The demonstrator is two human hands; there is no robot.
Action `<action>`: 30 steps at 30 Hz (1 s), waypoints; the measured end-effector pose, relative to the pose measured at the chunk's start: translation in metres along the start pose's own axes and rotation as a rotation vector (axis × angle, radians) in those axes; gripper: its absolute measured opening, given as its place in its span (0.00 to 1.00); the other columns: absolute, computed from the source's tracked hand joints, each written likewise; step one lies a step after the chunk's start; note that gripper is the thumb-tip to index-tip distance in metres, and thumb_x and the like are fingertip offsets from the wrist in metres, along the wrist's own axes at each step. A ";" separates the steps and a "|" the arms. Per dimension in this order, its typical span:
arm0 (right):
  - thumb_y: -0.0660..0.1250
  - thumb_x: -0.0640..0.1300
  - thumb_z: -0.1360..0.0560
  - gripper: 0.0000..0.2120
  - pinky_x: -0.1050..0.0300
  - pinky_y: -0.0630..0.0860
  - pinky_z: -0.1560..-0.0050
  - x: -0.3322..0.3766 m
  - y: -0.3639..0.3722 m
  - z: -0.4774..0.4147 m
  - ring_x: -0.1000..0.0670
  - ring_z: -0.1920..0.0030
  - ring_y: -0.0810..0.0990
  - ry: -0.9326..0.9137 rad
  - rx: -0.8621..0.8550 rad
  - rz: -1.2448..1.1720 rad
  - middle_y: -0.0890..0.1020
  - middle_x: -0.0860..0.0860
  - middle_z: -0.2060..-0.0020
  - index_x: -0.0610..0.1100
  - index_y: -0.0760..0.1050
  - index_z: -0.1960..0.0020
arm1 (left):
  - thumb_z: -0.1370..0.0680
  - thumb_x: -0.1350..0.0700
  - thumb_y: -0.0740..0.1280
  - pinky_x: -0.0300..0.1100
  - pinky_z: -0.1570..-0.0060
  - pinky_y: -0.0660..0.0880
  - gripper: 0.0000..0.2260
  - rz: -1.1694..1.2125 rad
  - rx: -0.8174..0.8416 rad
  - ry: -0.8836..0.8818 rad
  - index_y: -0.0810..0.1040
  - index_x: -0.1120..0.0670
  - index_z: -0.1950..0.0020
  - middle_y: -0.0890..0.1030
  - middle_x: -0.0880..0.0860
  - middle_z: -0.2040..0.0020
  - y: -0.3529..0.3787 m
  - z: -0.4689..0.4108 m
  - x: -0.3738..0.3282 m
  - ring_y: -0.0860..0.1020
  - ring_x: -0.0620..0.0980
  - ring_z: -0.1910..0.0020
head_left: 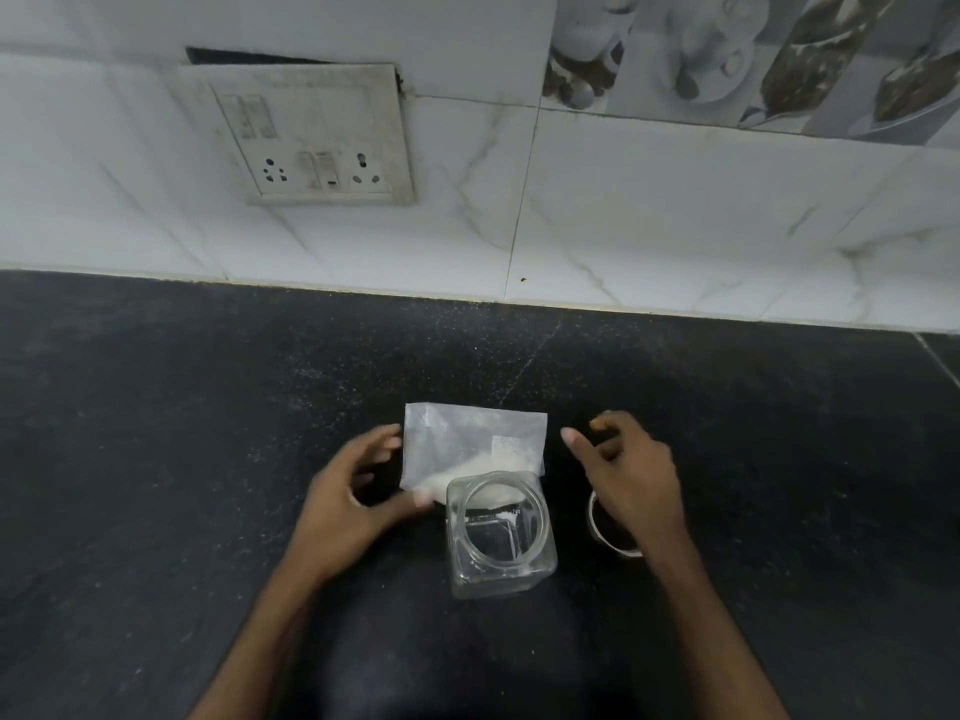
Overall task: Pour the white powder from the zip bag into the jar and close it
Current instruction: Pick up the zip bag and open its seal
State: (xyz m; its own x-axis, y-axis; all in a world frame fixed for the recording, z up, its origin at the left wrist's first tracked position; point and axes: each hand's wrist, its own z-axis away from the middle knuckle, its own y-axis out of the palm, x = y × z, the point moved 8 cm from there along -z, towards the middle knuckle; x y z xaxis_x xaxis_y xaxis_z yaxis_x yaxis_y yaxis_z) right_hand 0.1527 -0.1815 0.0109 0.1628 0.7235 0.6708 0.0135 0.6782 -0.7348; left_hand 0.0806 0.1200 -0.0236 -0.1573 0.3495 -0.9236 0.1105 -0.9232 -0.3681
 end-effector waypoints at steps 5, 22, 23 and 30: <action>0.64 0.66 0.26 0.24 0.47 0.80 0.47 -0.011 0.061 -0.039 0.45 0.52 0.83 0.167 0.228 -0.009 0.84 0.46 0.53 0.47 0.75 0.42 | 0.24 0.44 0.70 0.35 0.58 0.71 0.15 -0.243 -0.059 -0.264 0.81 0.52 0.43 0.82 0.47 0.54 -0.007 -0.053 0.012 0.80 0.46 0.54; 0.72 0.32 0.27 0.05 0.58 0.81 0.58 0.020 0.048 -0.018 0.52 0.61 0.84 -0.089 0.241 -0.634 0.87 0.45 0.61 0.40 0.83 0.57 | 0.23 0.38 0.65 0.39 0.62 0.71 0.18 -0.102 -0.134 -0.358 0.77 0.53 0.54 0.82 0.50 0.56 0.004 -0.069 -0.004 0.78 0.45 0.58; 0.73 0.32 0.27 0.04 0.58 0.81 0.59 0.019 0.048 -0.017 0.51 0.61 0.84 -0.085 0.241 -0.648 0.87 0.45 0.61 0.40 0.83 0.57 | 0.23 0.38 0.65 0.38 0.63 0.70 0.18 -0.110 -0.117 -0.355 0.76 0.53 0.54 0.81 0.49 0.56 0.007 -0.072 -0.006 0.78 0.45 0.58; 0.76 0.36 0.29 0.05 0.49 0.81 0.55 0.008 0.042 -0.020 0.48 0.63 0.82 0.085 0.005 -0.833 0.84 0.43 0.66 0.39 0.80 0.57 | 0.23 0.56 0.72 0.34 0.60 0.73 0.05 -0.065 -0.094 -0.170 0.79 0.51 0.49 0.83 0.49 0.59 0.016 -0.089 -0.031 0.80 0.43 0.59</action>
State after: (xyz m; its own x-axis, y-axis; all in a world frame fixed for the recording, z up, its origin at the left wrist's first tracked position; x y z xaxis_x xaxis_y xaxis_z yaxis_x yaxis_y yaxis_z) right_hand 0.1746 -0.1499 -0.0169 0.1757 -0.0268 0.9841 0.1581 0.9874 -0.0014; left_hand 0.1744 0.1089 -0.0102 -0.3296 0.3682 -0.8693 0.1847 -0.8779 -0.4419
